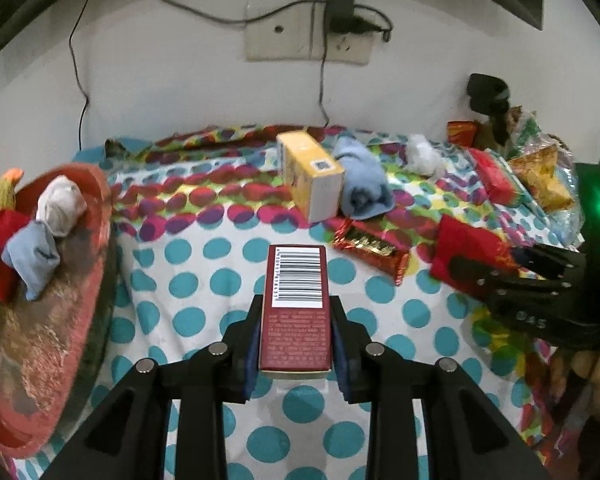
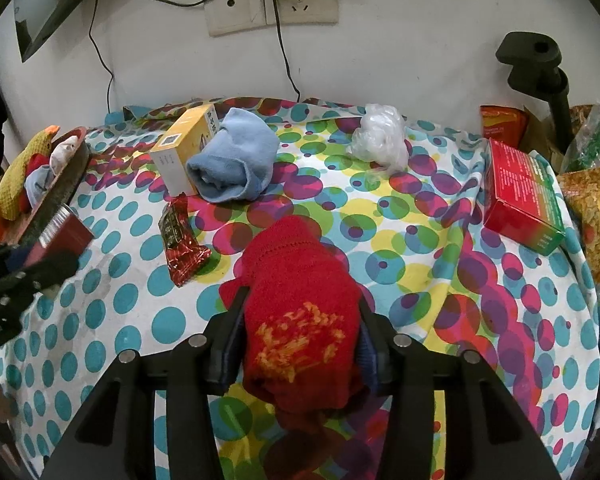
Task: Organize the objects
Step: 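Carry the red box over the red tray and lower it with the left gripper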
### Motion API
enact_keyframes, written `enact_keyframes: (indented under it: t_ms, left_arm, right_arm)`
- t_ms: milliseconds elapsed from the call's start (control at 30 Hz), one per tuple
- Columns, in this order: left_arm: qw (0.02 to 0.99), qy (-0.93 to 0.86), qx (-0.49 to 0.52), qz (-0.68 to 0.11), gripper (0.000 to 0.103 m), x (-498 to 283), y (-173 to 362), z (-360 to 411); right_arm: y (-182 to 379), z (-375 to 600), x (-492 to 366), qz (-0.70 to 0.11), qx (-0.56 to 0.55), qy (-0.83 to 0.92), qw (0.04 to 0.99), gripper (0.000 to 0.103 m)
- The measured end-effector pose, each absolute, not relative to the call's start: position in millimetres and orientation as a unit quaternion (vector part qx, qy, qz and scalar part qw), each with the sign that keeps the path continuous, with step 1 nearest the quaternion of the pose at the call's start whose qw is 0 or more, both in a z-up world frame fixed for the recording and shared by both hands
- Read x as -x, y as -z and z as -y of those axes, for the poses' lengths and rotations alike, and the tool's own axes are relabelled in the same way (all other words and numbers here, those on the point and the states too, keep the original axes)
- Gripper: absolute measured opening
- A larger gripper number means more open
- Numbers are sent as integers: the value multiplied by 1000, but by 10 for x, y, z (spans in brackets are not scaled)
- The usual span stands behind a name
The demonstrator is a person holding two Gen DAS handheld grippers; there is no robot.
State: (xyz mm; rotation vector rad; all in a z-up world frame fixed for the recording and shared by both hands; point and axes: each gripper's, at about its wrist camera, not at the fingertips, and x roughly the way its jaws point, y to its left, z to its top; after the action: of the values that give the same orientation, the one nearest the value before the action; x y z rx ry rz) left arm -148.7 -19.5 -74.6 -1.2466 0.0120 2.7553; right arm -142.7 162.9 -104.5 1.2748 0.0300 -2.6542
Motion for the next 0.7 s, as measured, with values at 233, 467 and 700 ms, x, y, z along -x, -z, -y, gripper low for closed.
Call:
enact_keyframes:
  t_ms: [233,467,700]
  left_arm:
    - [60,-917,390,-58,30,1248,443,287]
    - [9,-921,385,-62,30,1185,231,844]
    - [-64,-917,392,-45,30,1339,118,1615]
  right_arm:
    - [1048,-1615,1436,-10,-431,897,97,46]
    - [1051,-1593,1441,-9,-431,897,97,46]
    - [1056,-1581,1441,-9,-431,897,97,47]
